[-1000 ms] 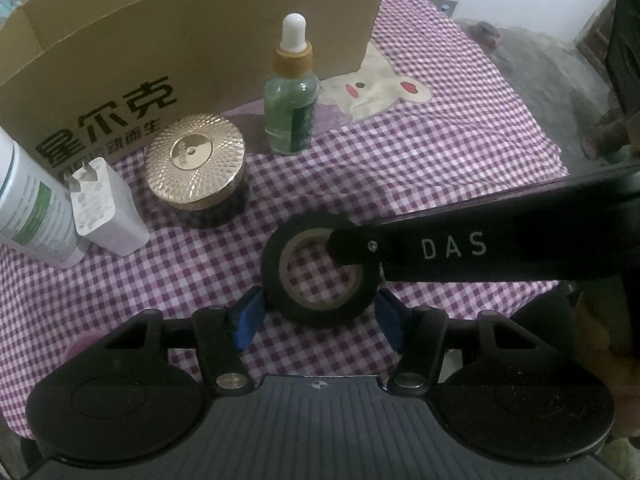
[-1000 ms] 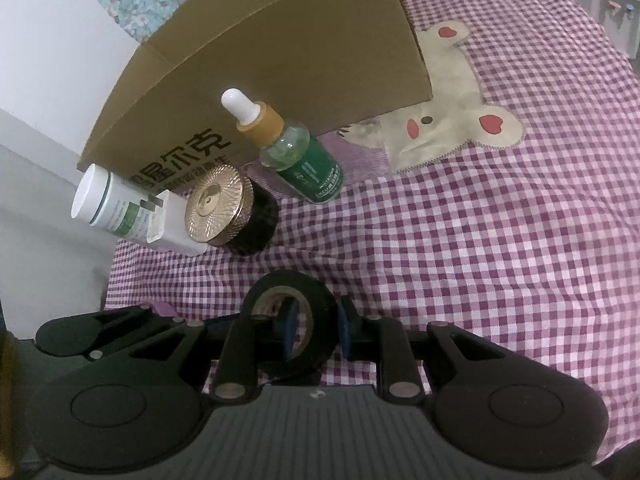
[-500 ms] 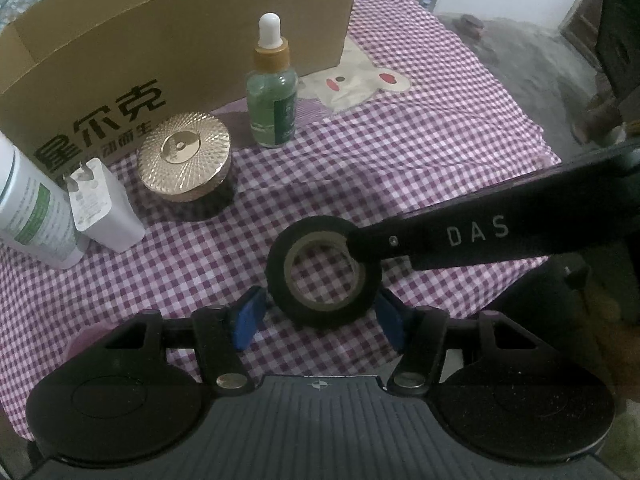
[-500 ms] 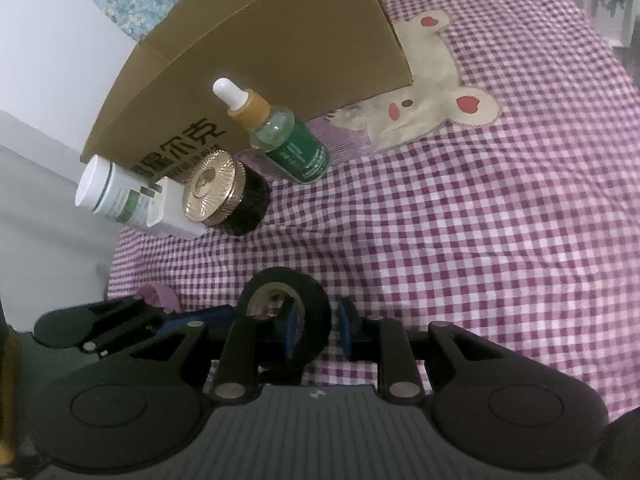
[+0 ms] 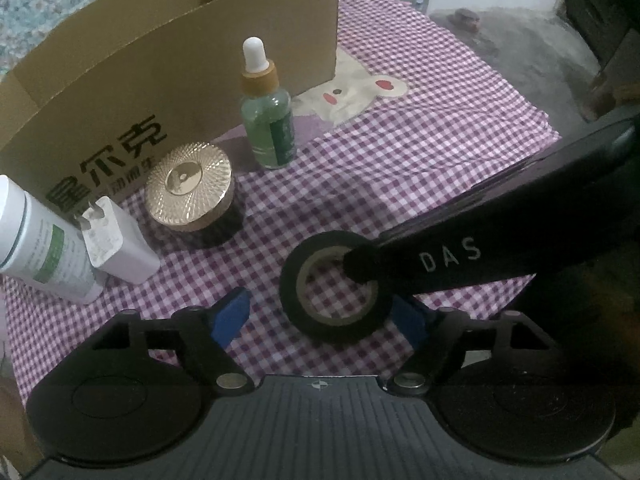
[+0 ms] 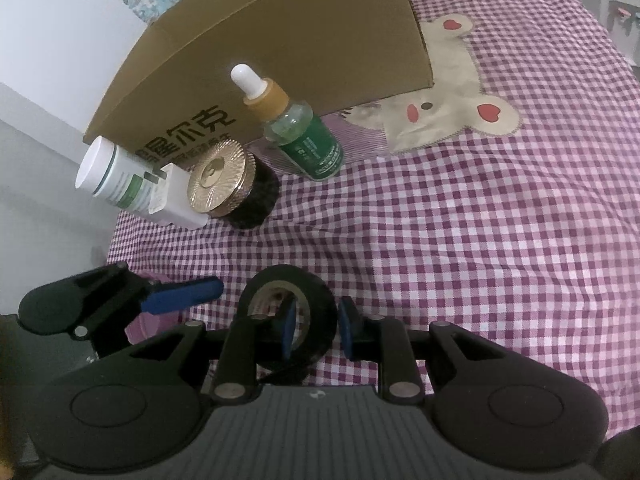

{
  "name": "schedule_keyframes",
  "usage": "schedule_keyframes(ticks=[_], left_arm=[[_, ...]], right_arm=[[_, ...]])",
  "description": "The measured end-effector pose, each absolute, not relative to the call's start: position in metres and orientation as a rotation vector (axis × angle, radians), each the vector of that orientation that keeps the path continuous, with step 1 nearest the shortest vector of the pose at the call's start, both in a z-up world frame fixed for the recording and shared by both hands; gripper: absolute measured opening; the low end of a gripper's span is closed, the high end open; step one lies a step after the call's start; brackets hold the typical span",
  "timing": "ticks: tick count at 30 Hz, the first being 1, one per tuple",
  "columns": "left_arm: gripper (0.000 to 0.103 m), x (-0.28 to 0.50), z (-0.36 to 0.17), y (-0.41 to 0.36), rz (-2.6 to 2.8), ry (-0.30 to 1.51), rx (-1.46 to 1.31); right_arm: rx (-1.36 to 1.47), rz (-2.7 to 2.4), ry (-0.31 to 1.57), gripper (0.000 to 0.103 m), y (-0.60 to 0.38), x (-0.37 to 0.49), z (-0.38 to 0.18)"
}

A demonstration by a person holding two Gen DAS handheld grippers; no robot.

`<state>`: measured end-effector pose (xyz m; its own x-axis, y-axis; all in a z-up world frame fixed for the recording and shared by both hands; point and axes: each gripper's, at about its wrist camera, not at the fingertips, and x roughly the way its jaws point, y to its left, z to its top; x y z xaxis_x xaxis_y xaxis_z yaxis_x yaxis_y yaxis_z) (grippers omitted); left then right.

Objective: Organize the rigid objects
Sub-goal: 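Carry the black tape roll into the box and open the right tool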

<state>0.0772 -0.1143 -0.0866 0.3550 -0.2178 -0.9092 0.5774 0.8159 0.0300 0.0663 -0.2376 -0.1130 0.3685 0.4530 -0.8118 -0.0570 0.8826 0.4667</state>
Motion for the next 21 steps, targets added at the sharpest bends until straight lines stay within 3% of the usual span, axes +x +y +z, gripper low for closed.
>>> schedule_keyframes(ticks=[6,17,21], left_arm=[[0.078,0.077,-0.092,-0.113,-0.549,1.091,0.358],[0.065,0.072,-0.097,-0.111,-0.561,1.059,0.347],[0.064,0.072,-0.097,-0.11,-0.549,1.051,0.334]], right_arm=[[0.366,0.347,1.159,0.027,-0.237,0.064,-0.113],[0.376,0.384,1.133,0.03,-0.236,0.067,-0.115],[0.374,0.379,1.112,0.022,-0.237,0.066,-0.116]])
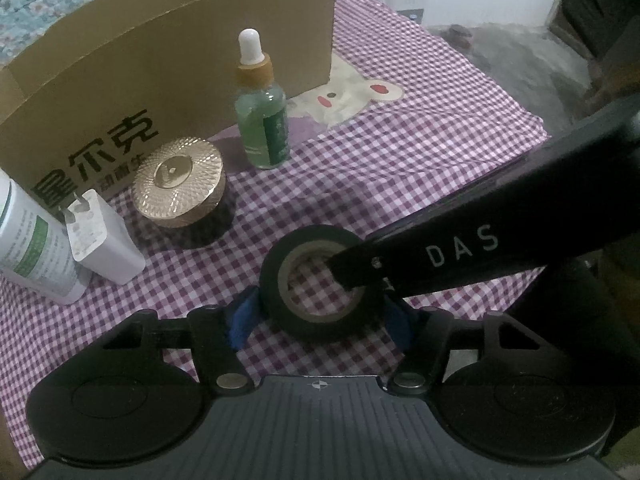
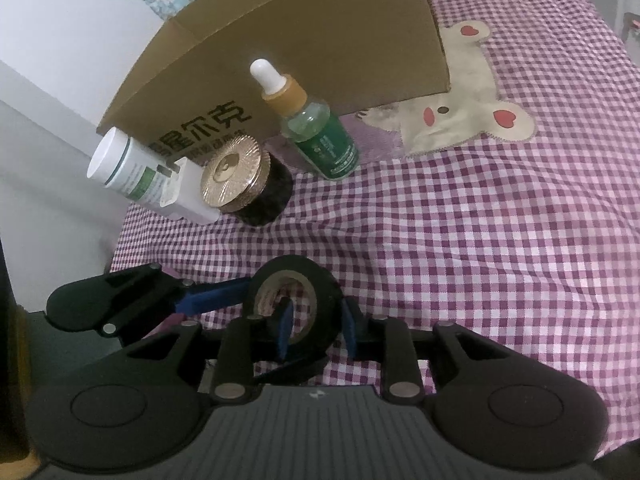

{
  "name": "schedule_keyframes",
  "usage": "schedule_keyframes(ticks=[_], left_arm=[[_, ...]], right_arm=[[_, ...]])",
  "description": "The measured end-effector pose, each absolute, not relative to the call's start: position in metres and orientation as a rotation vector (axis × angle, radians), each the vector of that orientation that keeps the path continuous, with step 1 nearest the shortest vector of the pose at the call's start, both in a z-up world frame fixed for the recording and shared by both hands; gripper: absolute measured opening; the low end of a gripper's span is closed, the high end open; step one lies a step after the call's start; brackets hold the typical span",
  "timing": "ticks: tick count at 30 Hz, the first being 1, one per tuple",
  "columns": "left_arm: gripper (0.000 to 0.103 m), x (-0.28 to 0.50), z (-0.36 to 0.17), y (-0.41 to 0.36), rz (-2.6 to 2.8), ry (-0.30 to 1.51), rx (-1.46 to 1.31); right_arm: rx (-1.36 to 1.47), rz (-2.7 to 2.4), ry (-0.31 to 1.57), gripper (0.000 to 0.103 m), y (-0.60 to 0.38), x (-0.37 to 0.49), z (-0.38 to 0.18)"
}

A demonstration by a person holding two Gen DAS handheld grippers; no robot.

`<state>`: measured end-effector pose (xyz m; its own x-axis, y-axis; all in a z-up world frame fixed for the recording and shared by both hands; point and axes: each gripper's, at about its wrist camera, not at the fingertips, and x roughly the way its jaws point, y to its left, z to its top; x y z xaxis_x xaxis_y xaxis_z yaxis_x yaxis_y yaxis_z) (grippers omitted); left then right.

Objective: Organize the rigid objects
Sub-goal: 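Carry the black tape roll into the box and open the right tool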

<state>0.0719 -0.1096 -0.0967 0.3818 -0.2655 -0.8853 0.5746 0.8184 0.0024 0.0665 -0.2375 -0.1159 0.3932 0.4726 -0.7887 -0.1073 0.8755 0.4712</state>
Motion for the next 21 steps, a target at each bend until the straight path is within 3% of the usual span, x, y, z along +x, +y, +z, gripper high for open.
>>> schedule_keyframes(ticks=[10,21], left_arm=[[0.064,0.058,-0.068,-0.104,-0.52,0.964,0.323],[0.064,0.075,0.044,-0.079,-0.384,0.73,0.299]], right_arm=[[0.359,0.345,1.053,0.02,-0.232,0.055,-0.088],[0.263,0.447,0.812,0.02,-0.205,0.078,0.034]])
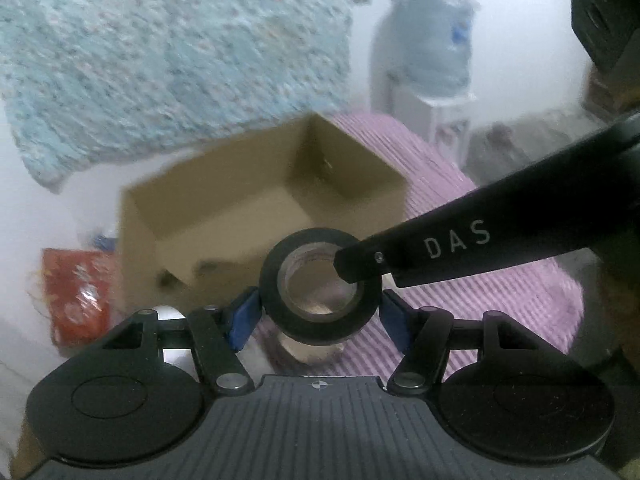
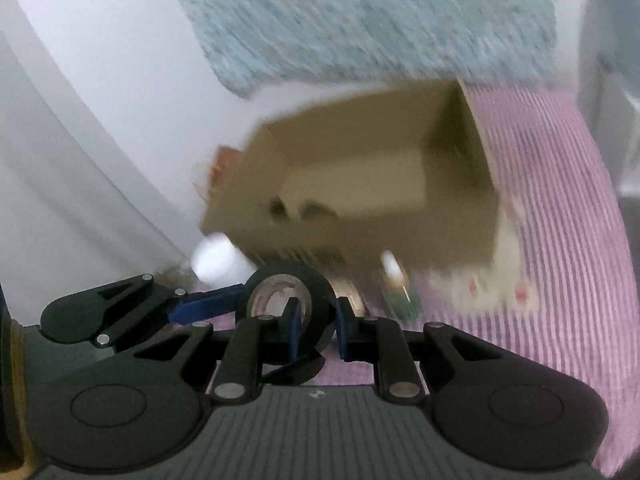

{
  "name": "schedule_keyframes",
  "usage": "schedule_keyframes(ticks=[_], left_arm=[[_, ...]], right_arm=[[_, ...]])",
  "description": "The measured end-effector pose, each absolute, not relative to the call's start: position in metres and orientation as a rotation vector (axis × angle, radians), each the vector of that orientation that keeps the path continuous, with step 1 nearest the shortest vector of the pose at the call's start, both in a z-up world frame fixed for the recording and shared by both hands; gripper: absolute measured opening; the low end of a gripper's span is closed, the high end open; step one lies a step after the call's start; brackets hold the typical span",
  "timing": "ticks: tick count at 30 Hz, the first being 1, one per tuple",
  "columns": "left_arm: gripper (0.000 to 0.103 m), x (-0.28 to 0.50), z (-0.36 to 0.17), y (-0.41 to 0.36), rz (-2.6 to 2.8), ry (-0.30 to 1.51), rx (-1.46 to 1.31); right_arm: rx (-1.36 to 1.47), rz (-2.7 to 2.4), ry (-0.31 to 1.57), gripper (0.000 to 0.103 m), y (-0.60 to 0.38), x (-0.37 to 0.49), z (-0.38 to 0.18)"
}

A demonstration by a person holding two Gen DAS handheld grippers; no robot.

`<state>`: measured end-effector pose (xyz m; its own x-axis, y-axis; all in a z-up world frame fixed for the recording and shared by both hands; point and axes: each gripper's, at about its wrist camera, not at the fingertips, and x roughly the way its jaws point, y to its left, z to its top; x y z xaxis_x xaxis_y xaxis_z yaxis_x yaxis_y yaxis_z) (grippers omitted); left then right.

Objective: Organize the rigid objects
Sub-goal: 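Carry the black tape roll into the box and open the right tool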

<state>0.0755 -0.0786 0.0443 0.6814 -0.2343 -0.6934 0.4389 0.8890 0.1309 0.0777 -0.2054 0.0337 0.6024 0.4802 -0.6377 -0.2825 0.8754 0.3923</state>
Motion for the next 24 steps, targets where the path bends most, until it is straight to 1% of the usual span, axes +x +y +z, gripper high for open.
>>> schedule_keyframes(ticks=[5,10,13,17,24], left_arm=[[0.064,0.128,0.074,-0.061,-0.32,0.744,0.265],[0.064,0.199,0.07,-0.043,-0.273,0.877,0.188],[0.064,0.245,0.058,-0.029,-0.253,0.966,0.144],[0.064,0.285,0.032,-0.018,-0.218,1.055,0.152],[0.065,0.319,-0.01,-0.019,-0.156,1.167,0.22]], right_arm=[[0.244,0.524,0.795,0.02,-0.185,0.134,0.068],[0.242,0.577,0.87,0.02,-0.159,0.215,0.069],[0.246,0.592,0.934,0.02,-0.145,0.264,0.056],[0.29,0.602,1.022,0.02,-0.135,0.318,0.025],[0.382,0.606,1.154,0.02,-0.13,0.379,-0.038]])
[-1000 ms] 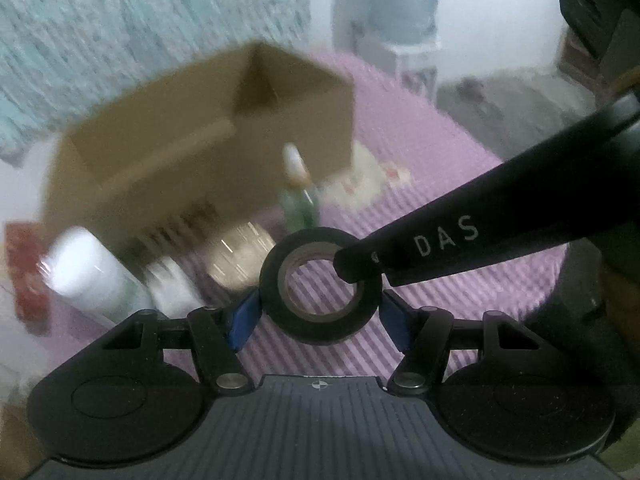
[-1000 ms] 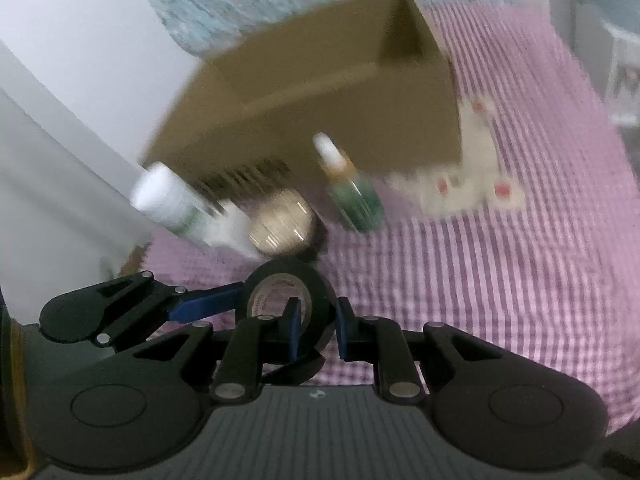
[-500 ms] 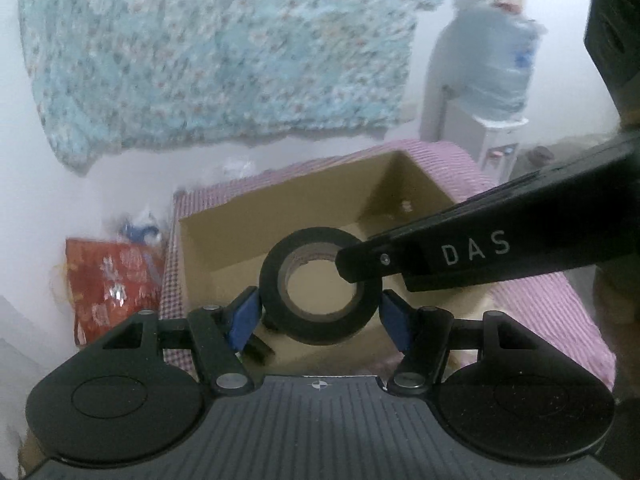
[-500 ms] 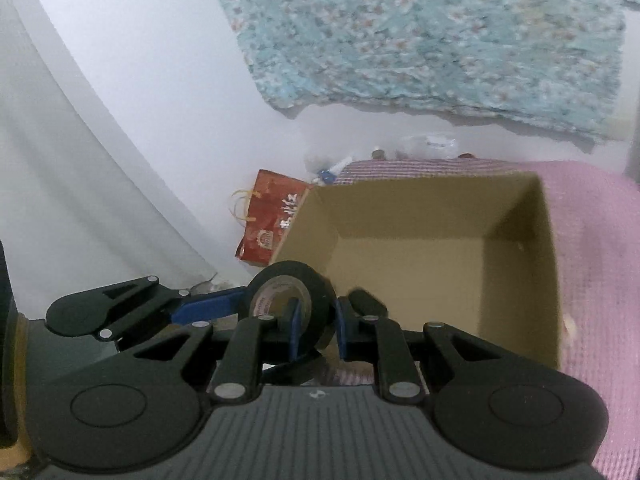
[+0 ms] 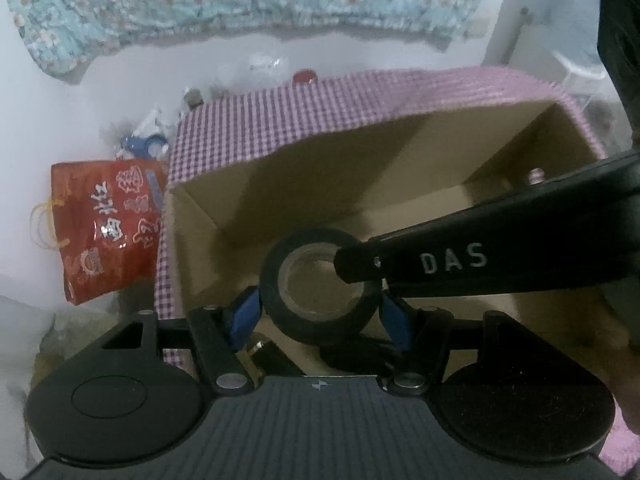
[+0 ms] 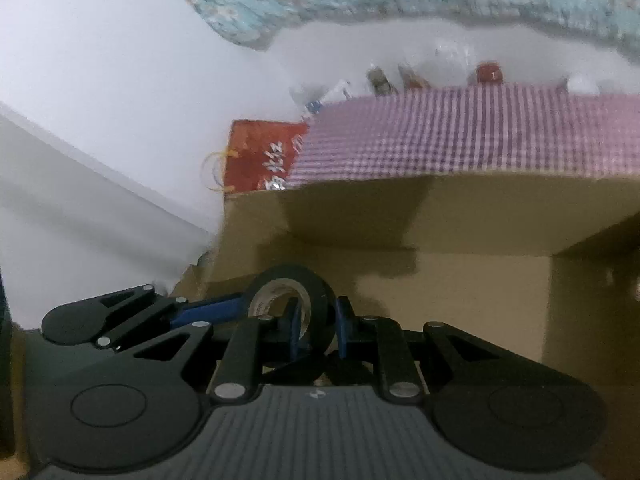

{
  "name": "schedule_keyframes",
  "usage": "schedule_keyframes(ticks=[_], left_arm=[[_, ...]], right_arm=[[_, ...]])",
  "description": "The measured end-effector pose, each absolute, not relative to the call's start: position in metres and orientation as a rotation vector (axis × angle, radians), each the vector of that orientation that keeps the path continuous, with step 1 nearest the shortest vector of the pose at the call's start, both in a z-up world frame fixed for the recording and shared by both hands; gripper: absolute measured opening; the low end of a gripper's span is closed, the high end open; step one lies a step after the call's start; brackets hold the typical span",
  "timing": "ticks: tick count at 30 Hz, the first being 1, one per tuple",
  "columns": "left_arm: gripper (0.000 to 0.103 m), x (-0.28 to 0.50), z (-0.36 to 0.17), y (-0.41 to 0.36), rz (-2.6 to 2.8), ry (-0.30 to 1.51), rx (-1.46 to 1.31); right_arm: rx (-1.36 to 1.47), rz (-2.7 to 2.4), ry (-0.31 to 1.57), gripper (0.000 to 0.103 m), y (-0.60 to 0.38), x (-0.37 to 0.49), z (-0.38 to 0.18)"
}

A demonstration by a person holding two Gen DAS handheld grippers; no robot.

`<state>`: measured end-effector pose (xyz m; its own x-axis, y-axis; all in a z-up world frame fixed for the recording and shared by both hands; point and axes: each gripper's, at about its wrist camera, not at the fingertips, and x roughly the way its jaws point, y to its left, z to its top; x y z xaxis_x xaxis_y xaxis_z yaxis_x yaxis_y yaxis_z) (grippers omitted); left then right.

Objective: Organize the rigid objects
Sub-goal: 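Carry the black tape roll into the box and open the right tool, then return the right tool to the table and grasp the pink lid rim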

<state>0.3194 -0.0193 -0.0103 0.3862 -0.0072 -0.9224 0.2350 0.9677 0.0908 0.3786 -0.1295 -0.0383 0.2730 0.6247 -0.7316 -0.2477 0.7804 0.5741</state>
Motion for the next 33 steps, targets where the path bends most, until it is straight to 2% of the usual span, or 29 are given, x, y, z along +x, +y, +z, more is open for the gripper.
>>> schedule_keyframes(ticks=[9,16,24,33], left_arm=[[0.066,0.332,-0.034,-0.036,-0.104,1.176,0.379],[0.069,0.327,-0.021,-0.039,-0.103,1.151,0.374],[0.07,0.294,0.041,-0.024,-0.138,1.058,0.232],[0.075,0.189,0.127,-0.012,-0.268,0.877,0.059]], right_arm=[[0.457,0.591,1.22,0.02,-0.127,0.398,-0.084],[0.495,0.572,1.211,0.021,-0.131,0.398,-0.081],[0.536,0.591,1.089,0.021,-0.163,0.354,-0.018],[0.523,0.623,0.824,0.024,-0.213,0.233,0.075]])
